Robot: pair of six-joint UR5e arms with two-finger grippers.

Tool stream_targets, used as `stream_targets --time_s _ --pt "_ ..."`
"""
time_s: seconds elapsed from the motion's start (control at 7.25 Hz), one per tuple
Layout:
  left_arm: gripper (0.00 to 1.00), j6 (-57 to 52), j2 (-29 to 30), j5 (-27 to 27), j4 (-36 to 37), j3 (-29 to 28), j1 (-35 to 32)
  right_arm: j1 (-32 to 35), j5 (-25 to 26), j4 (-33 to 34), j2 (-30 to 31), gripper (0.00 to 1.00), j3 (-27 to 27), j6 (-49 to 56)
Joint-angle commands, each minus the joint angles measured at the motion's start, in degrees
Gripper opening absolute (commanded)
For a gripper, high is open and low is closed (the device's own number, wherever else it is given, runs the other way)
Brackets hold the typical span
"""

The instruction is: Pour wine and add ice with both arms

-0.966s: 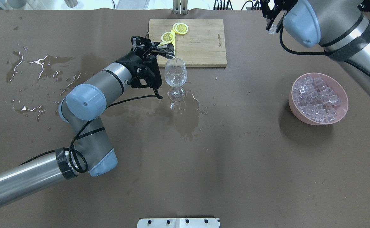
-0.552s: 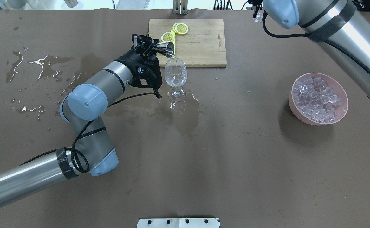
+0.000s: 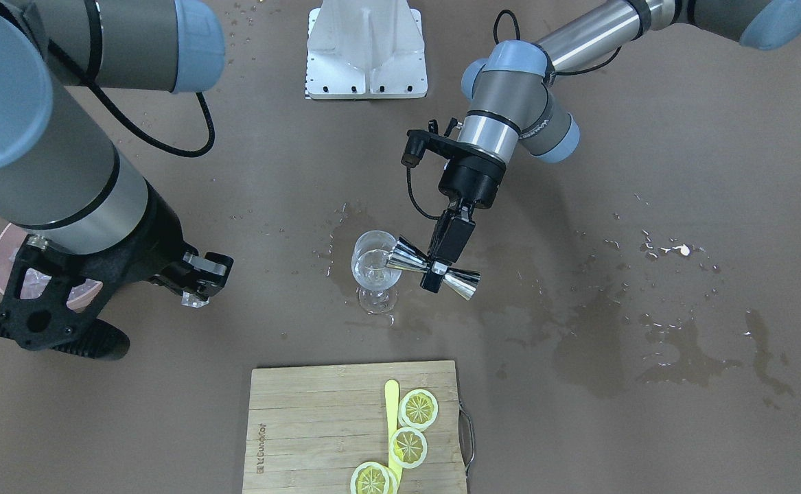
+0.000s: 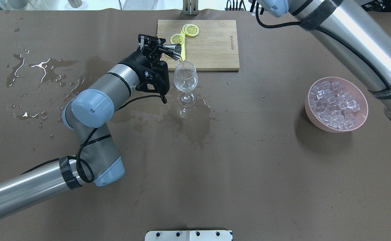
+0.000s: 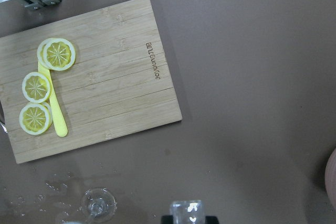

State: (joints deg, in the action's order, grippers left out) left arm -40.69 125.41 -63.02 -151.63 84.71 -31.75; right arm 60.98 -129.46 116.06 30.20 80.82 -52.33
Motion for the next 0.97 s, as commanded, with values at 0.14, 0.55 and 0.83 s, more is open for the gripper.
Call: stream_targets --time_s 0.14,0.55,0.83 --pt "0.0 -4.22 -0.42 2.27 0.02 0.46 0.02 -2.7 2.37 -0.22 -1.8 0.26 -0.57 -1.8" --pt "0.0 -7.83 -0.33 5.43 1.51 2.04 2.12 -4.19 2.46 -0.3 -2.86 0.26 -0.57 -3.03" --pt "0.0 -8.71 -0.42 8.34 1.51 2.04 4.66 -4.46 2.46 -0.39 -2.86 0.26 -0.4 -3.21"
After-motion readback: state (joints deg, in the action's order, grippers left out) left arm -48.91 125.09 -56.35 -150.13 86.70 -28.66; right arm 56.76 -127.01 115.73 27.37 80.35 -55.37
